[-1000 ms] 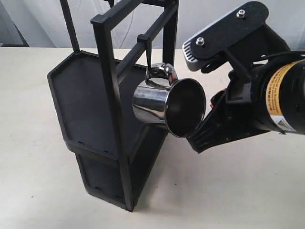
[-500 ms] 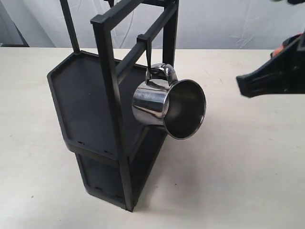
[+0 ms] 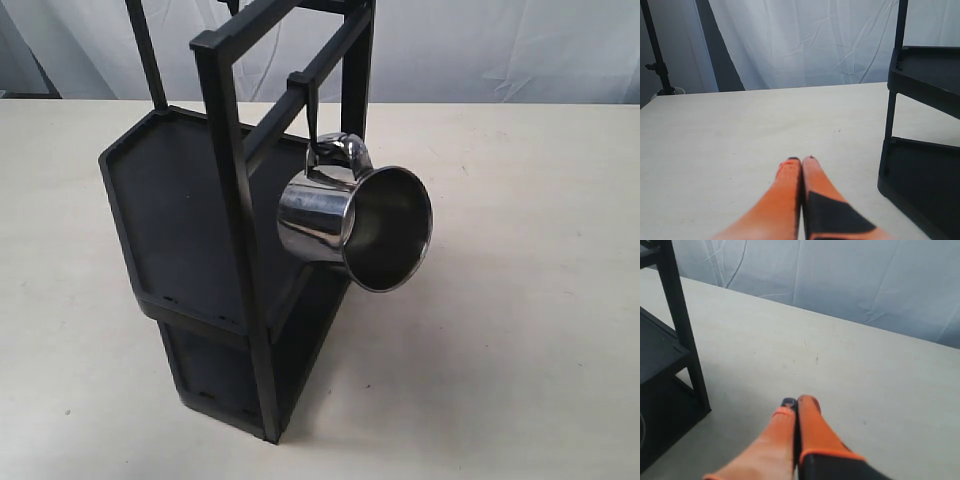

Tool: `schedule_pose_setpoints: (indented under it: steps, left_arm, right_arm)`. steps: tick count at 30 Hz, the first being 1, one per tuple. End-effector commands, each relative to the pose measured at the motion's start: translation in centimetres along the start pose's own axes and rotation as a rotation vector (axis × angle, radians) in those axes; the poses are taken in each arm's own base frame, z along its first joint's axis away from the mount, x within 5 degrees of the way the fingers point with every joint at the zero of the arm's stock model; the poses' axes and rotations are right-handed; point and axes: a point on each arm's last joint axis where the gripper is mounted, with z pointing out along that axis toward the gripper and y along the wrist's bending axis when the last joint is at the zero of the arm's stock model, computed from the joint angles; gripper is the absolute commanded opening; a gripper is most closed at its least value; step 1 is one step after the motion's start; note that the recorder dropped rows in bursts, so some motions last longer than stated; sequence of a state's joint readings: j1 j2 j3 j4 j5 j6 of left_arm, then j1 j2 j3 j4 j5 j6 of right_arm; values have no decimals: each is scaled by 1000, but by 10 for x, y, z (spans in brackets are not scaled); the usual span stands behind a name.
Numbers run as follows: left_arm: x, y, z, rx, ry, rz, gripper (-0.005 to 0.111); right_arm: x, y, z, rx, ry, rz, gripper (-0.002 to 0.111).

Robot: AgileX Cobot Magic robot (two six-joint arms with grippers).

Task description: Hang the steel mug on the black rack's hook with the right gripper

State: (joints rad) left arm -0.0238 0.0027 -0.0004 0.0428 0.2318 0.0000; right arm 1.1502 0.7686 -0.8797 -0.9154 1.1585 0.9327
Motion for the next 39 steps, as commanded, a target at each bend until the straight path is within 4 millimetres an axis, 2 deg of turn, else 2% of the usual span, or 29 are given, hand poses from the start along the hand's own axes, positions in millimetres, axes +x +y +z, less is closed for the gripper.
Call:
schedule_pose_setpoints:
  steps: [1, 13, 16, 20, 24, 27, 29, 31, 33, 37, 39]
  left_arm:
    - [0, 0, 0, -3, -2, 3, 2]
    - [0, 0, 0, -3, -2, 3, 2]
    - [0, 0, 0, -3, -2, 3, 2]
    - [0, 0, 0, -3, -2, 3, 2]
    - [0, 0, 0, -3, -2, 3, 2]
    - [0, 0, 0, -3, -2, 3, 2]
    - [0, 0, 0, -3, -2, 3, 2]
    - [0, 0, 0, -3, -2, 3, 2]
    - [0, 0, 0, -3, -2, 3, 2]
    - [0, 0, 0, -3, -2, 3, 2]
    - [0, 0, 0, -3, -2, 3, 2]
  right_arm:
    - [3, -1, 0, -4, 13, 12, -1]
    - [0, 3, 0, -47, -15, 14, -1]
    - [-7, 1, 0, -31, -93, 9, -1]
    - [-25, -1, -6, -58, -301, -2, -1]
    - [-38, -11, 0, -19, -413, -8, -1]
    - [-38, -33, 13, 81, -398, 88, -1]
    - [-29, -46, 24, 115, -392, 156, -1]
    - [-11, -60, 31, 138, -415, 210, -1]
    - [15, -65, 36, 131, -449, 221, -1]
    - [69, -67, 33, 173, -491, 234, -1]
    - [88, -66, 34, 205, -467, 240, -1]
